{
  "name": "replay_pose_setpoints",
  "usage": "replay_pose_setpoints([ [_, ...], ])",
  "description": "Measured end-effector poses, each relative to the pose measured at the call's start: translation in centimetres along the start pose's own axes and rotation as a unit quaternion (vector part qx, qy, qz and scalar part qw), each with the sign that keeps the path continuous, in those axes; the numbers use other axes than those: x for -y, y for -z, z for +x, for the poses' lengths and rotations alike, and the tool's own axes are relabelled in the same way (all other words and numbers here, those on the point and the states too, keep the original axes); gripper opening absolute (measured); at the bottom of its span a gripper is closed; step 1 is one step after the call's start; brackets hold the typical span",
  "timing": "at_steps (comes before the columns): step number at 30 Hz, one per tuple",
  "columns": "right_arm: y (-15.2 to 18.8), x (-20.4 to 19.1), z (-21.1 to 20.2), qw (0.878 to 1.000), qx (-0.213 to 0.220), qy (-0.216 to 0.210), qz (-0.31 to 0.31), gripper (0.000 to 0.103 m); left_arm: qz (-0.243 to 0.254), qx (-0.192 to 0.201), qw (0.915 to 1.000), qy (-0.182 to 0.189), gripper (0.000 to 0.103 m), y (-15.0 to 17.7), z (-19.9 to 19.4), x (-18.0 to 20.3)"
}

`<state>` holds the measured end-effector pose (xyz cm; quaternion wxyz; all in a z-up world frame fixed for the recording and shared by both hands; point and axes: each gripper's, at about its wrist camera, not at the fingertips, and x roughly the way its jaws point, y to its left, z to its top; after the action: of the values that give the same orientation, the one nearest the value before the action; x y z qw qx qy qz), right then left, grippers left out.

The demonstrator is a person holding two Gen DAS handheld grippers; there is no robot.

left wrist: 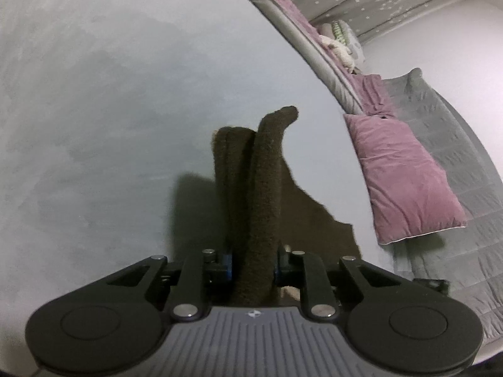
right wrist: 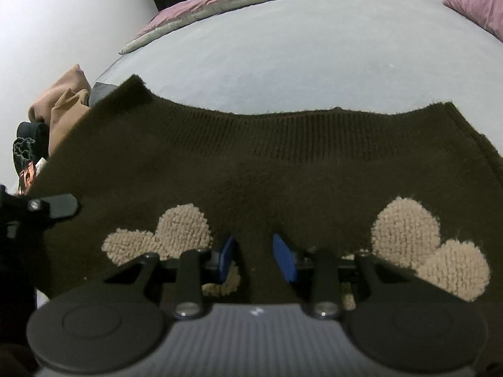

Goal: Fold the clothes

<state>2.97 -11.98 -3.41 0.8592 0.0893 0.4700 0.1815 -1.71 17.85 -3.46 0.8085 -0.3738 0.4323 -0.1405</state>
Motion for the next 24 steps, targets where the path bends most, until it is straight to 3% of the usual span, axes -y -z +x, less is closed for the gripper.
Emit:
replay_pose_setpoints([
  [6, 0.6, 0.9, -0.9, 0.999, 0.013, -0.026, 0.022, 0.032, 0.024, 0.007, 0.9996, -0.009, 0.019, 0.2, -0.4, 3.9],
  [13, 0.9, 4.5, -2.9, 0.986, 0.012, -0.1, 0.133, 0.042, 0.066, 0.016, 0.997, -0.037, 0.019, 1.4, -0.2, 8.7],
  [19, 1.4, 6.2, -5.7, 0.982, 0.039, -0.105, 0.155, 0.052, 0.098, 0.015, 0.993, -0.064, 0.019, 2.7, 1.2, 12.2],
  [24, 1.8, 8.0, -7.7, 0.971, 0.062, -0.125, 0.196, 0.057, 0.127, 0.007, 0.9876, -0.091, 0.019, 4.5, 3.1, 14.8],
])
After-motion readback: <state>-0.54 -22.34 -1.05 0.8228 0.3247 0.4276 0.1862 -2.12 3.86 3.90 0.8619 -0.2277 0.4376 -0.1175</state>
